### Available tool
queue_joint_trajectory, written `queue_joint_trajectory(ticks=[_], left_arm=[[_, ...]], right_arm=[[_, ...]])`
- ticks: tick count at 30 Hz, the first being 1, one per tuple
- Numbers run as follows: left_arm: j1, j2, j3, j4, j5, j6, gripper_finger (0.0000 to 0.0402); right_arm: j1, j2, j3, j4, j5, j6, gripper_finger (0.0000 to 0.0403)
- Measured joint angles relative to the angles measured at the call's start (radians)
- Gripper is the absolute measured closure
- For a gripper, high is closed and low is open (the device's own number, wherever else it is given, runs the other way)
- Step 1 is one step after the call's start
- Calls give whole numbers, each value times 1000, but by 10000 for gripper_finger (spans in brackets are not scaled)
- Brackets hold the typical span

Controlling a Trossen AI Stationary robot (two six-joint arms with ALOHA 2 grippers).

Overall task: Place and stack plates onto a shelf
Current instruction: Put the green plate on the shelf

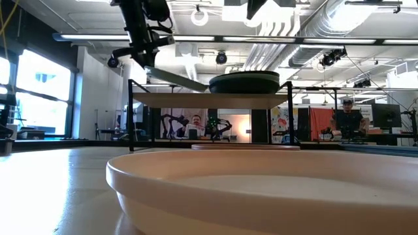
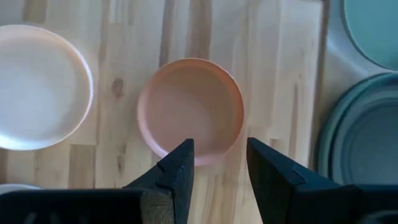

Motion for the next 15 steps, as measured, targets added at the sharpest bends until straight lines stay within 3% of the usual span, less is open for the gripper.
queue_joint_trajectory(ticks=[15], left_arm=[[49, 66, 0, 37, 22, 36, 401]], right_arm=[[-57, 0, 0, 0, 0, -1, 279]])
